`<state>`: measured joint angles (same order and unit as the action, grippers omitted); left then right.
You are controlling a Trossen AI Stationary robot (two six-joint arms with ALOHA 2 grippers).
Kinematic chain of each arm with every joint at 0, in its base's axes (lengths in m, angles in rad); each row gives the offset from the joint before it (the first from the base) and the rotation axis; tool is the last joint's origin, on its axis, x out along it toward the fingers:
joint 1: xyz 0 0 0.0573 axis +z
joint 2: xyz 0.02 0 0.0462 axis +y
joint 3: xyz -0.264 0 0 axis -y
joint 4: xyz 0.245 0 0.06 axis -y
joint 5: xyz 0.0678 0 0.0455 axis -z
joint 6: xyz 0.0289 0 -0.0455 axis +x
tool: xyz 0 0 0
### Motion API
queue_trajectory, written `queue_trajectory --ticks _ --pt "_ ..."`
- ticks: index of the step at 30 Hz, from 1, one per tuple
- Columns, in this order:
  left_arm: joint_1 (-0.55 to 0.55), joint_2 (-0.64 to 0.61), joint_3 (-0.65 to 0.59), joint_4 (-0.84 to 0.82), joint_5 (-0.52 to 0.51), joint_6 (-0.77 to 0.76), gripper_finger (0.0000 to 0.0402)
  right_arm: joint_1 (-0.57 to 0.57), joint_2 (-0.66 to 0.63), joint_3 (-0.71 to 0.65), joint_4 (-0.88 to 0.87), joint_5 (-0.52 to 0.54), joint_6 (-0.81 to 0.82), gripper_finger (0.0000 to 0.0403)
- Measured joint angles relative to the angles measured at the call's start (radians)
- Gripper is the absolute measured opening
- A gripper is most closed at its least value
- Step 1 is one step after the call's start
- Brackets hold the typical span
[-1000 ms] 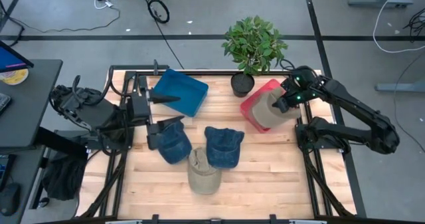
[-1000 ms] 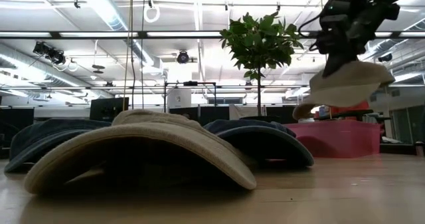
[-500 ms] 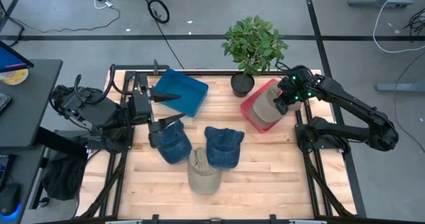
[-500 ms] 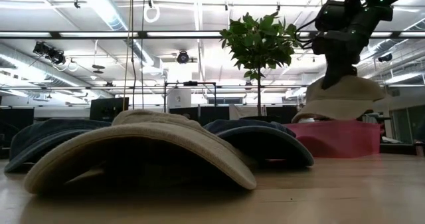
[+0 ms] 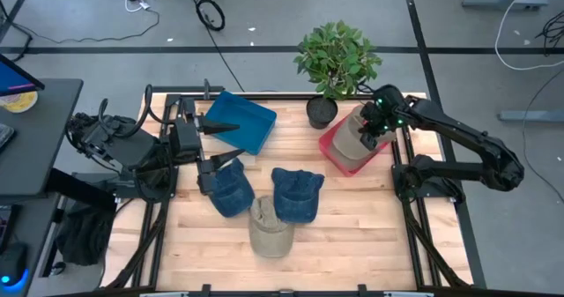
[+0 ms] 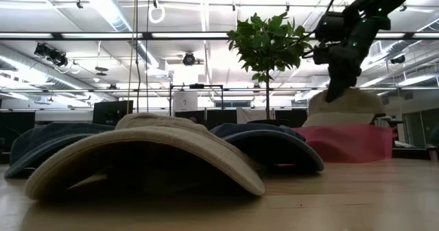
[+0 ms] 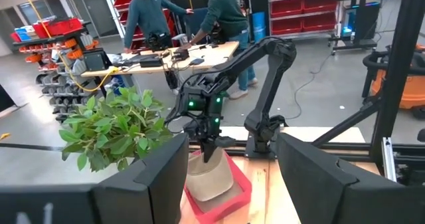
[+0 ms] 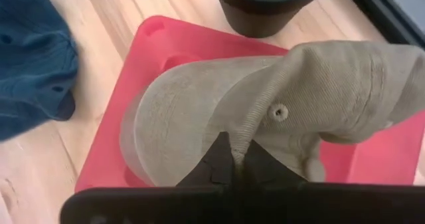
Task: Pick & Place hat
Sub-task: Put the left brown cap into the red bin
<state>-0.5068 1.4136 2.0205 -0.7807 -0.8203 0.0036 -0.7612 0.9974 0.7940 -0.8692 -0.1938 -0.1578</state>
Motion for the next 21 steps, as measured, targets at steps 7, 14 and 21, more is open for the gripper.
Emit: queue_trajectory --ticks 7,14,21 --pt "0.000 0.000 0.000 0.010 -0.015 -0.019 0.0231 0.000 0.061 0.000 -0.011 0.004 0.013 0.0000" --pt "0.000 0.000 0.000 0.007 -0.015 -0.009 0.0231 0.000 0.064 0.000 0.013 0.046 0.028 0.0007" --pt "0.000 0.000 0.000 0.007 -0.018 0.008 0.0231 0.000 0.064 0.000 0.009 0.046 0.064 0.0047"
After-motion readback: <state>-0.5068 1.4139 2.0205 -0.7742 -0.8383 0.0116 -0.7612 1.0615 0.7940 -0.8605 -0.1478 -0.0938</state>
